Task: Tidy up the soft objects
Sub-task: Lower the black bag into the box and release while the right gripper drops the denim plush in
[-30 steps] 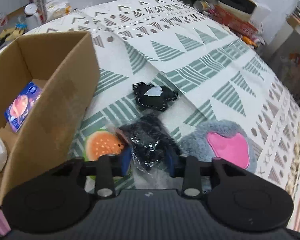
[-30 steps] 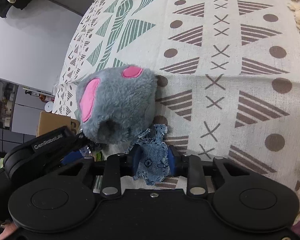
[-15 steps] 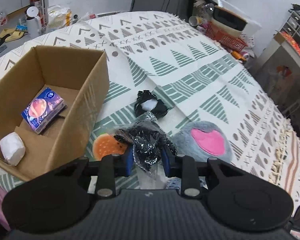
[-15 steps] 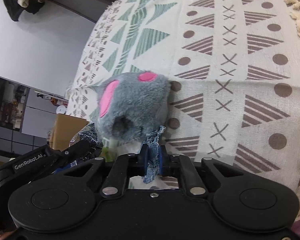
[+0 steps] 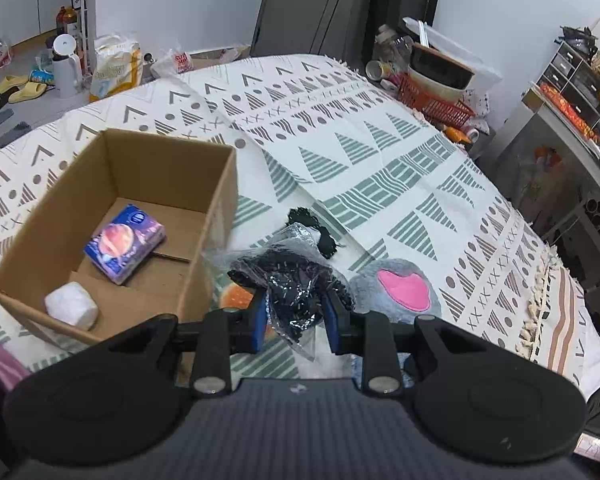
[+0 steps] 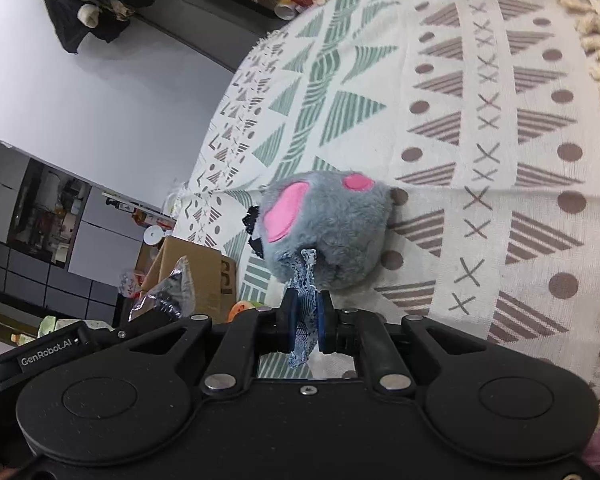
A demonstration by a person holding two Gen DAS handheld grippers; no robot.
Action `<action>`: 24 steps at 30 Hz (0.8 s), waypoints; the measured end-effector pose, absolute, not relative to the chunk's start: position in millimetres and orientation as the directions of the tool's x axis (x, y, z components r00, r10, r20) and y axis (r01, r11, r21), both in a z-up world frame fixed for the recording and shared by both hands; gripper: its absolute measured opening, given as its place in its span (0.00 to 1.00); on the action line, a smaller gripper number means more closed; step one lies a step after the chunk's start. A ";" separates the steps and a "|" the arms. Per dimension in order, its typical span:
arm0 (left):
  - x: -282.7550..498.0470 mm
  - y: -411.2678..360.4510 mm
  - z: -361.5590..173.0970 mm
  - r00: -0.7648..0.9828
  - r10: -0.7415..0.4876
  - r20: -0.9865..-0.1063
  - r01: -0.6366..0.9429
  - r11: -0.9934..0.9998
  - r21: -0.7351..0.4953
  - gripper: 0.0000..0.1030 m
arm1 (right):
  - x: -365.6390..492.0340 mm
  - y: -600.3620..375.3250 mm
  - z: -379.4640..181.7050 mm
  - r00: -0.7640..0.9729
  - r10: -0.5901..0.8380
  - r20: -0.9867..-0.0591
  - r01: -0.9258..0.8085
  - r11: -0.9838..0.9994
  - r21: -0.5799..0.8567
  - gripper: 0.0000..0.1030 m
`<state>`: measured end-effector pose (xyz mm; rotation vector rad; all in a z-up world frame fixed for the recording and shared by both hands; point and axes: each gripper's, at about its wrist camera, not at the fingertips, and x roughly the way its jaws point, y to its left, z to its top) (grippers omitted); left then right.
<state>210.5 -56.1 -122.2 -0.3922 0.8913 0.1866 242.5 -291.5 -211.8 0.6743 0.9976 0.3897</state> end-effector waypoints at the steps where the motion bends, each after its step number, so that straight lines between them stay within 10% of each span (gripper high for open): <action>1: 208.7 -53.6 -120.0 0.621 -0.002 -0.784 -0.318 0.913 -0.254 0.27 | 242.0 -290.6 -210.5 0.501 0.585 -0.637 -0.004 0.738 0.675 0.09; 24: 191.2 45.9 -99.2 0.656 0.025 -0.755 -0.370 0.882 -0.292 0.28 | 254.5 -233.7 -152.4 0.586 0.540 -0.605 -0.133 0.800 0.585 0.09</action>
